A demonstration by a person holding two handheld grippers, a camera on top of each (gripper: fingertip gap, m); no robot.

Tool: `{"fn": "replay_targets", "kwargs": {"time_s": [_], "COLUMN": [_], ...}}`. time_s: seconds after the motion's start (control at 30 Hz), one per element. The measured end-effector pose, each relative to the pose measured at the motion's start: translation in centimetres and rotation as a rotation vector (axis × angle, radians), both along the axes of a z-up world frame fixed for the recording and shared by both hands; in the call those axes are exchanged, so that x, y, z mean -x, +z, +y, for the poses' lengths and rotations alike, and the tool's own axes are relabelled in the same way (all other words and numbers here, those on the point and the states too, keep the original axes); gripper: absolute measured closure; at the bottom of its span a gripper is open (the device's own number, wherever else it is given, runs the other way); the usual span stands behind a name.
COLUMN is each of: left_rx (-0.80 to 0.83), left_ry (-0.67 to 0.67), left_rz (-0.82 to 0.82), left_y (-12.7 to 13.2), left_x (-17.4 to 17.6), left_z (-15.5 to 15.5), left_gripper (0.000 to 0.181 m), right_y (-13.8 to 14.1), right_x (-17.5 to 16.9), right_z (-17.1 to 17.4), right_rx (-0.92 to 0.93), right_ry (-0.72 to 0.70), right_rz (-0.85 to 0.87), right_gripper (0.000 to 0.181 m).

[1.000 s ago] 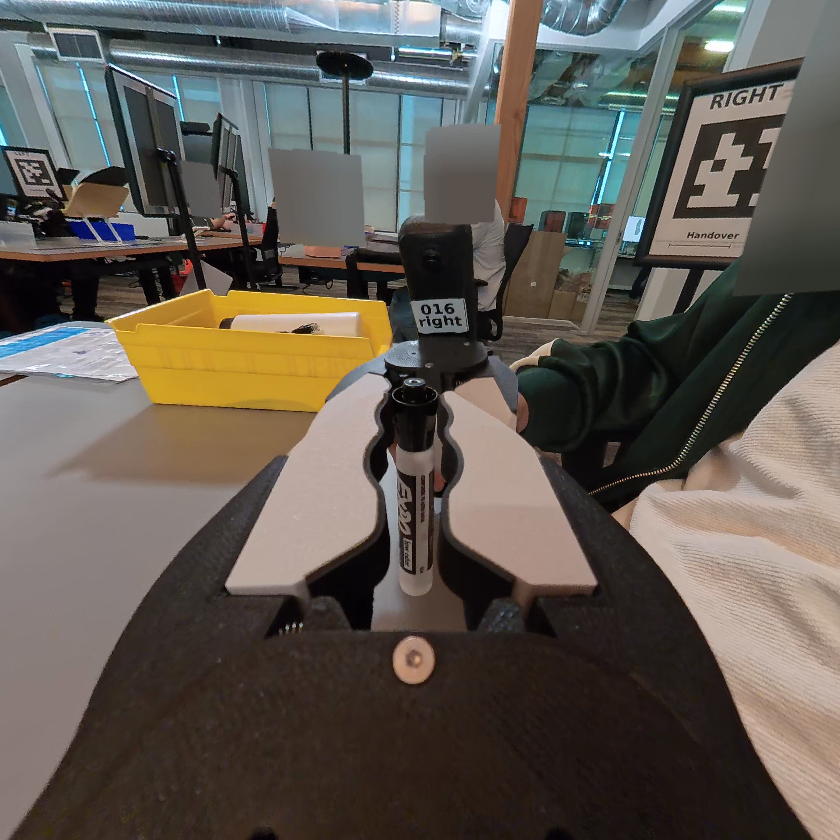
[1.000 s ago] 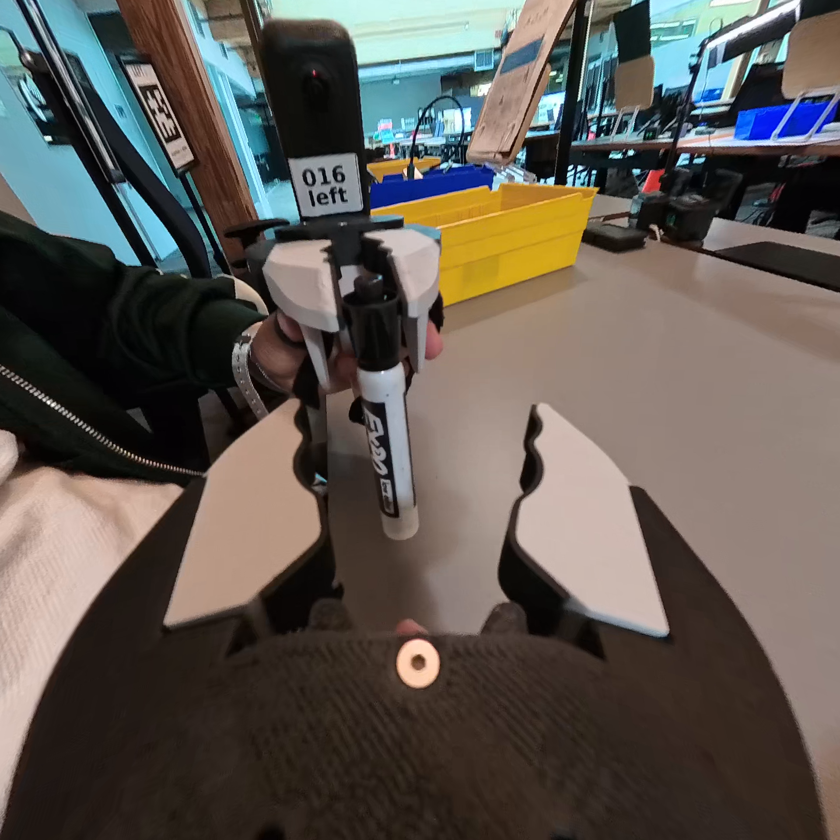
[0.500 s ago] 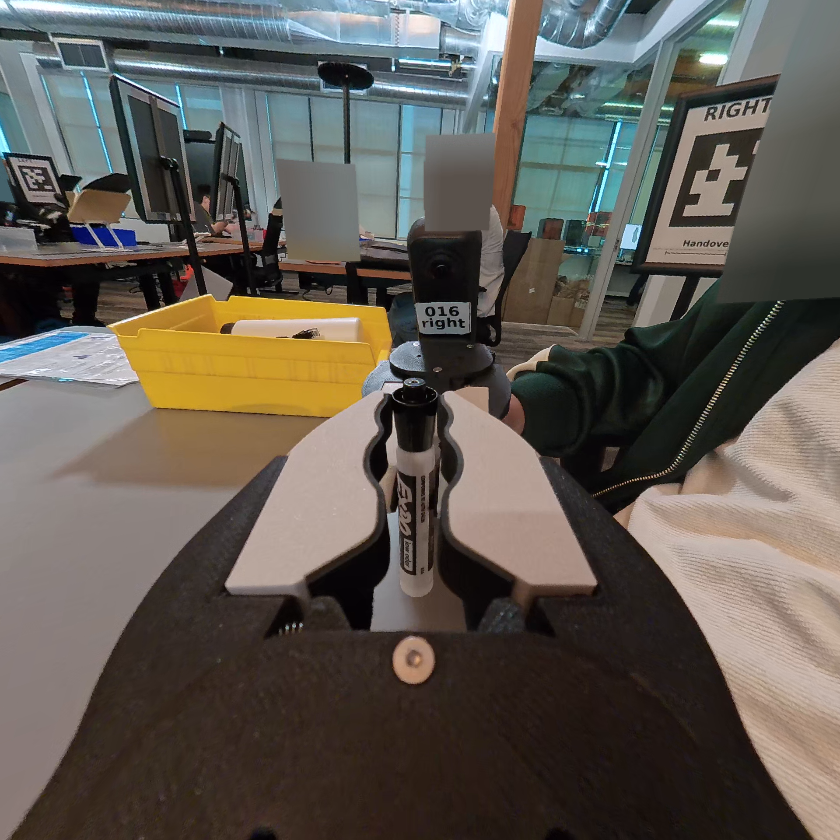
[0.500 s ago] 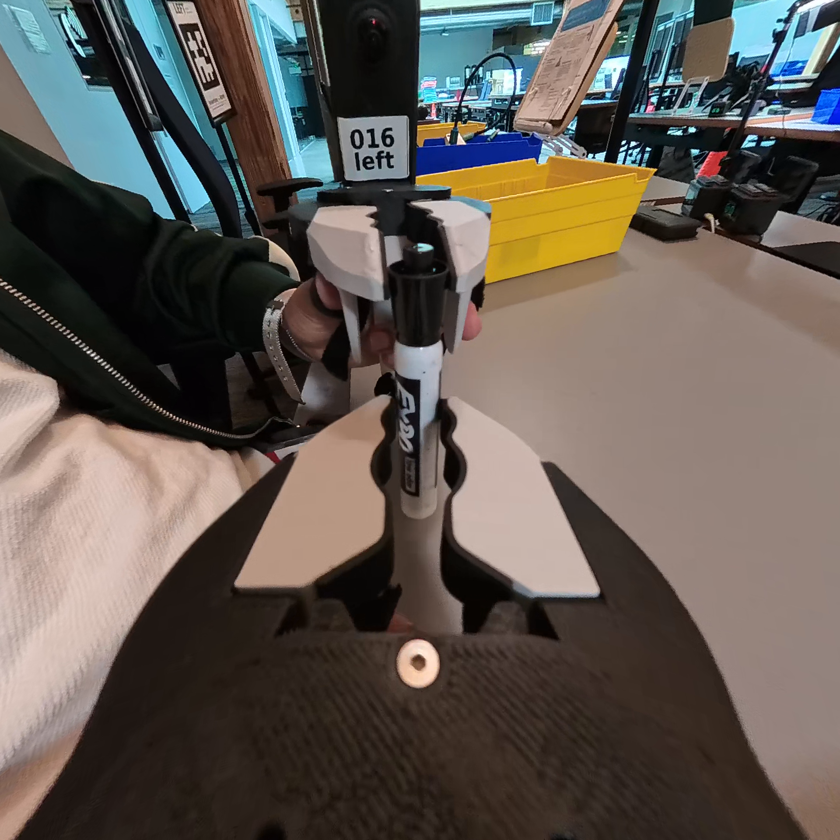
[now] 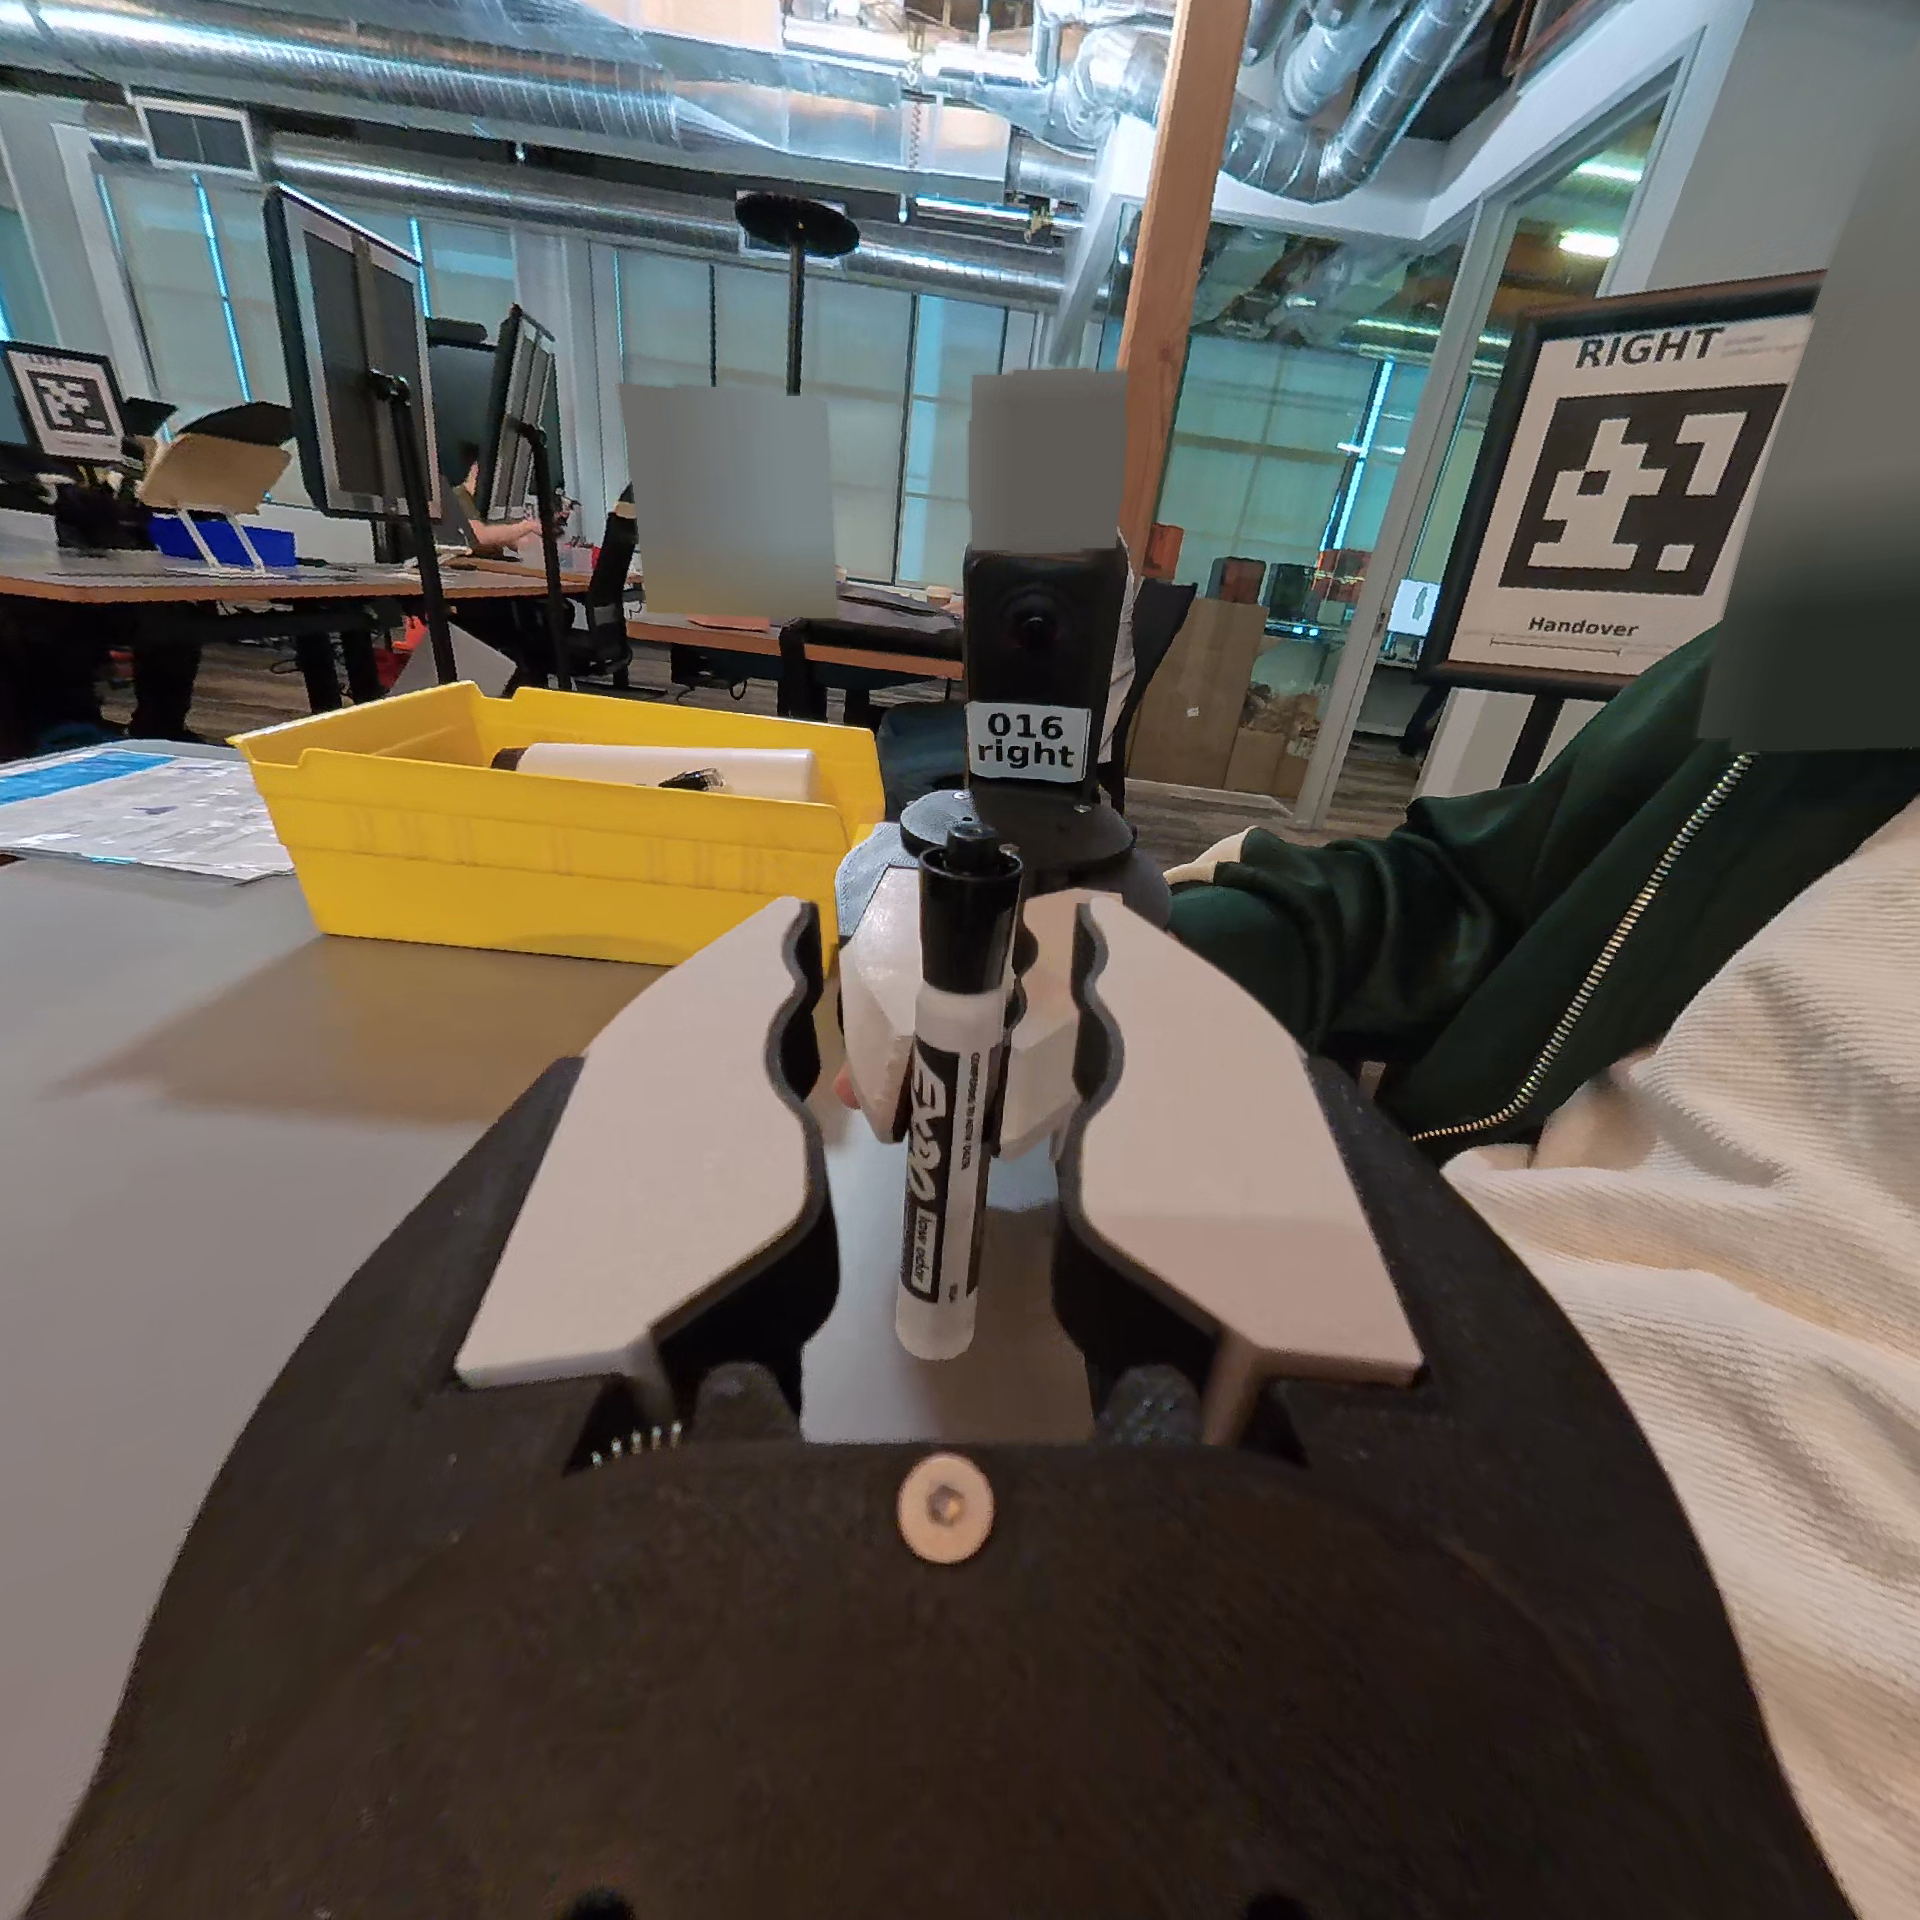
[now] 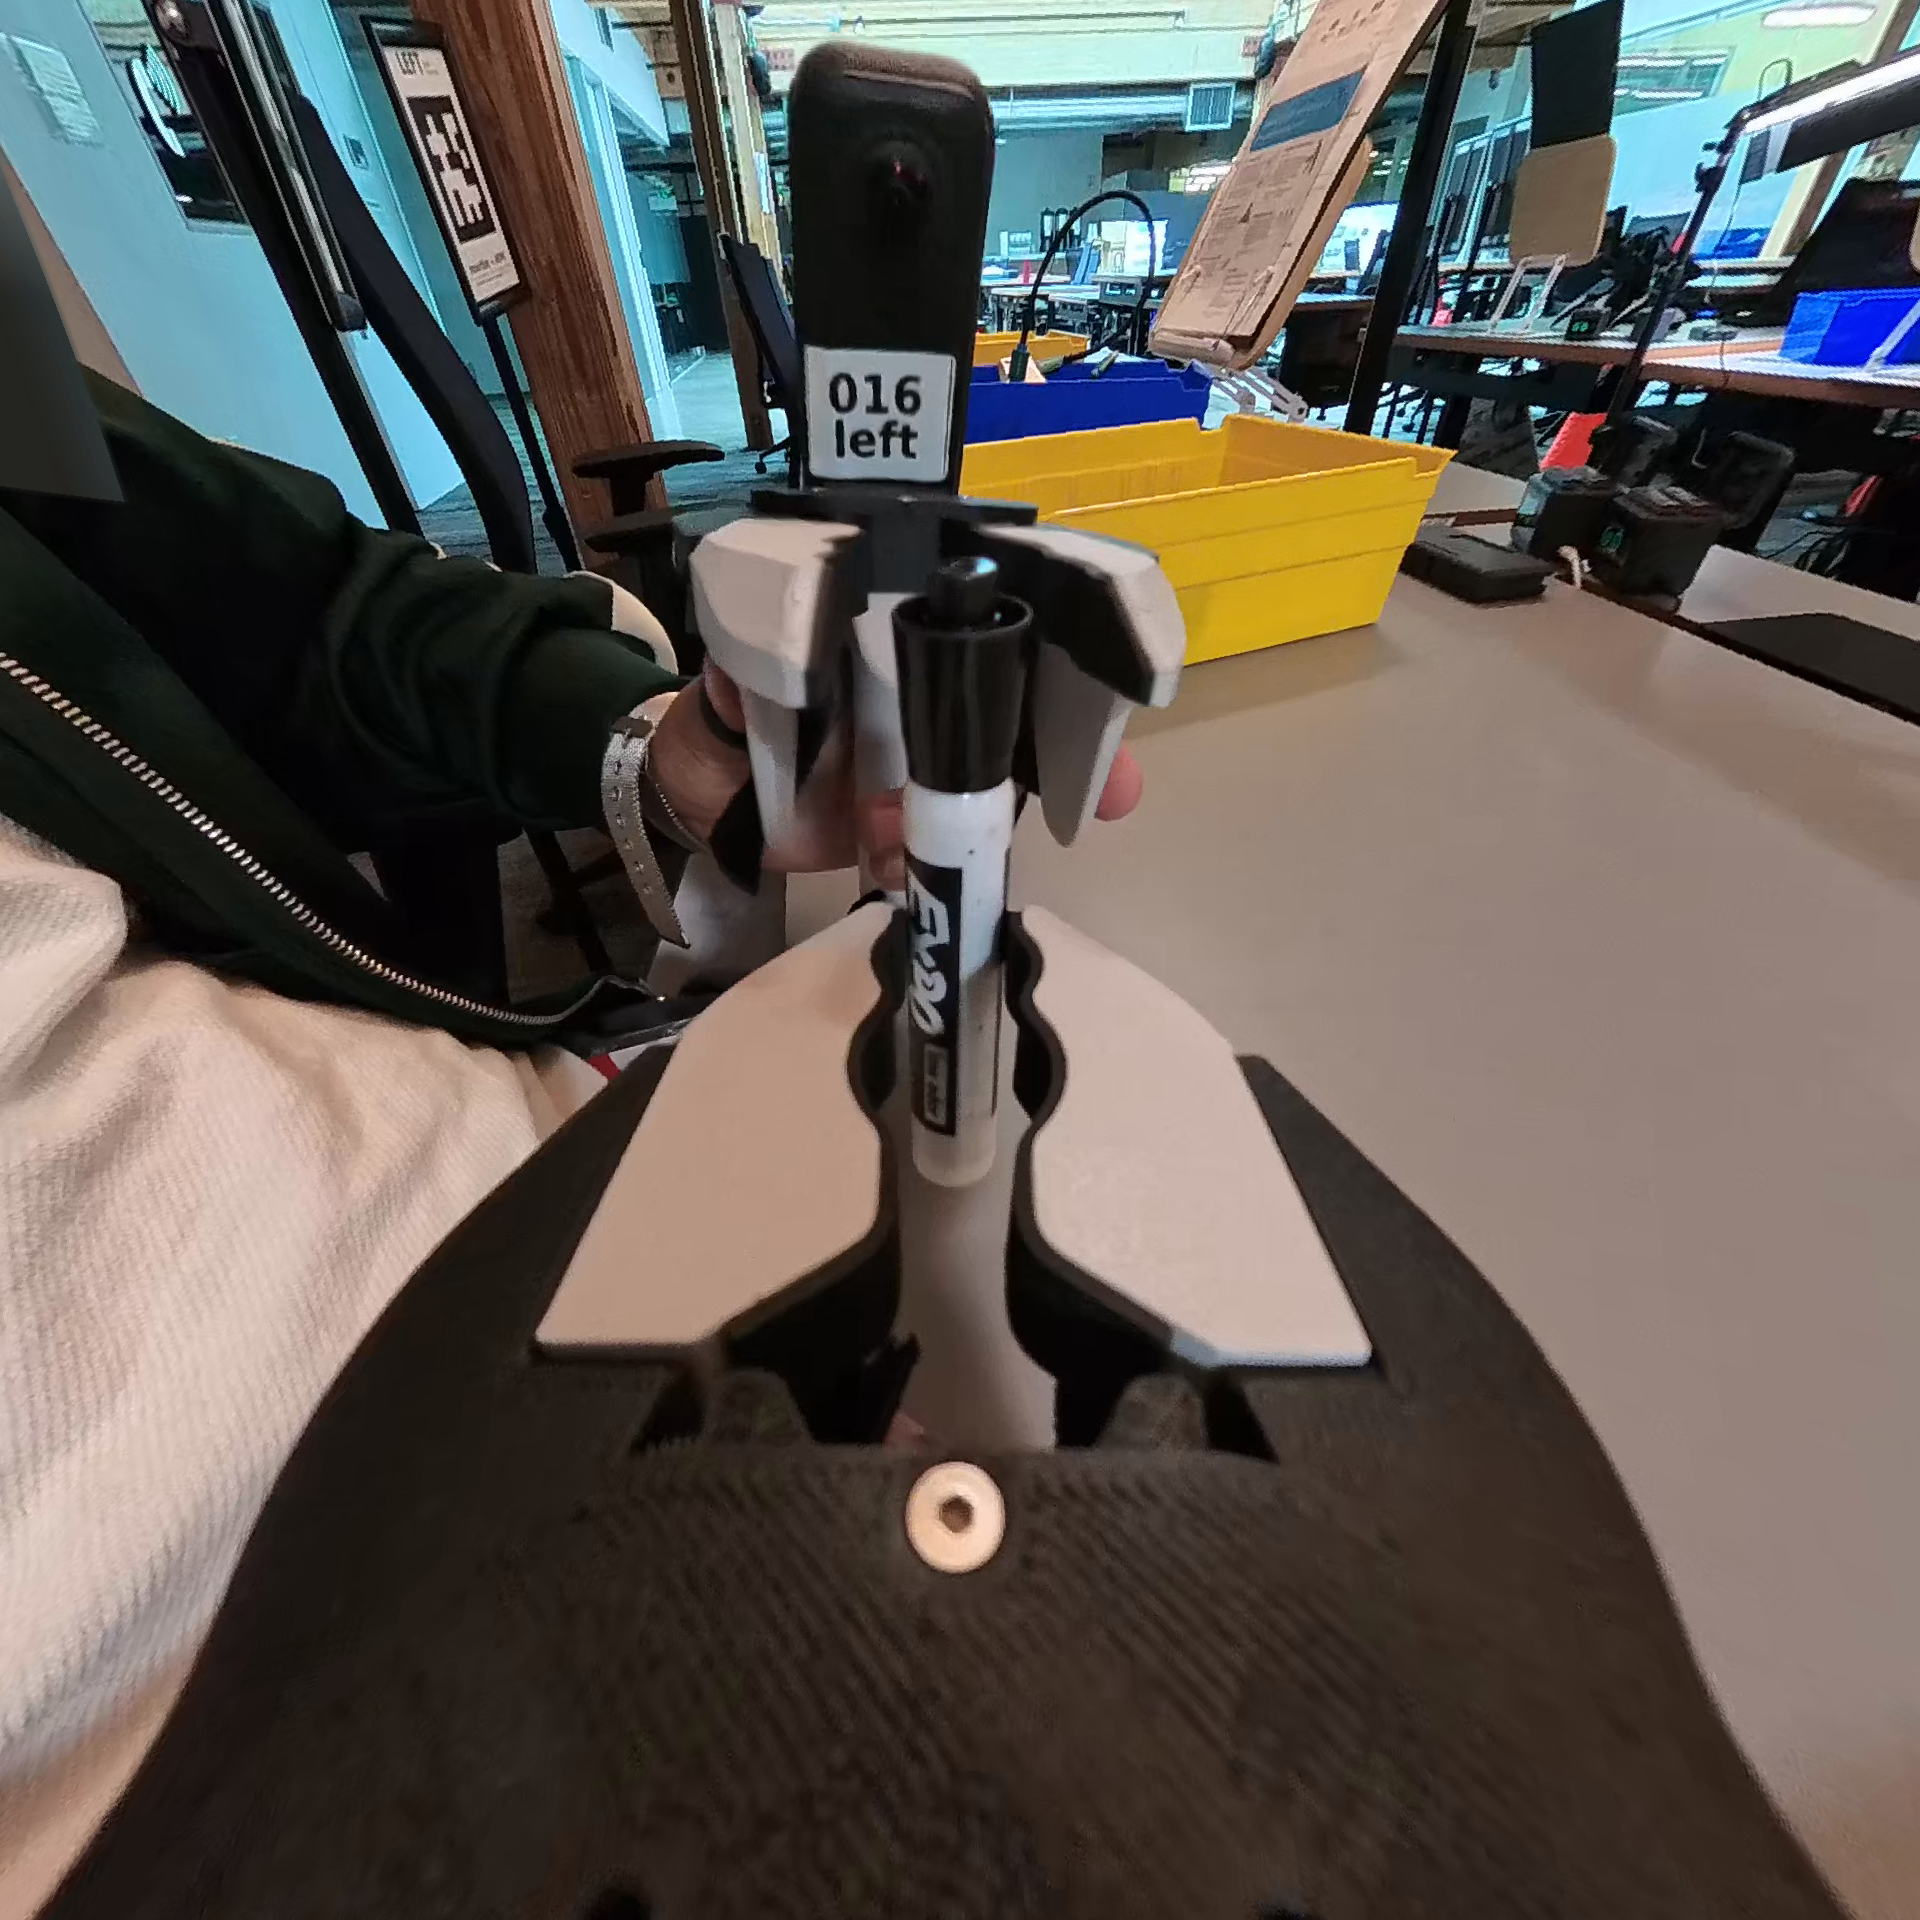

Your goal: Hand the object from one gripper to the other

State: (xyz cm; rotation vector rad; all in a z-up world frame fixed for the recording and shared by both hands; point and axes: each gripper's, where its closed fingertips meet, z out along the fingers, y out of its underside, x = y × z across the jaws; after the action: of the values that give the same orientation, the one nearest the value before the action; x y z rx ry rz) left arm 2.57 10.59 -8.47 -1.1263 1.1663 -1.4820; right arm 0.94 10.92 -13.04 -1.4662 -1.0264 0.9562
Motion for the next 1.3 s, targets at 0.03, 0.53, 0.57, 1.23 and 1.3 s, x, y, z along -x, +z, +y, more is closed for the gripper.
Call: {"fn": "replay_targets", "kwargs": {"time_s": [0.03,0.53,0.57,1.23,1.3], "left_rx": [0.002,-0.086,-0.093,-0.097,-0.09], "left_ry": [-0.005,0.018,0.007,-0.077,-0.075], "left_rz": [0.005,0.342,0.362,0.378,0.368], "left_y": [-0.1,-6.7,-7.1,-7.7,-7.5], "left_x": [0.0,-1.3,-1.4,-1.8,-1.8], "left_z": [0.0,1.3,1.0,-0.8,-0.8], "left_gripper": [0.133,0.125,0.128,0.161,0.161], "right_y": [0.1,1.8,1.9,2.1,2.1], "right_x": [-0.1,-1.8,-1.8,-1.0,-1.0], "right_z": [0.1,1.2,1.1,0.4,0.7], "right_rx": [-0.001,-0.053,-0.055,-0.058,-0.063], "right_ry": [-0.005,-0.094,-0.091,-0.051,-0.074], "right_rz": [0.002,0.068,0.073,0.086,0.081], "right_gripper": [0.163,0.163,0.163,0.162,0.148]}}
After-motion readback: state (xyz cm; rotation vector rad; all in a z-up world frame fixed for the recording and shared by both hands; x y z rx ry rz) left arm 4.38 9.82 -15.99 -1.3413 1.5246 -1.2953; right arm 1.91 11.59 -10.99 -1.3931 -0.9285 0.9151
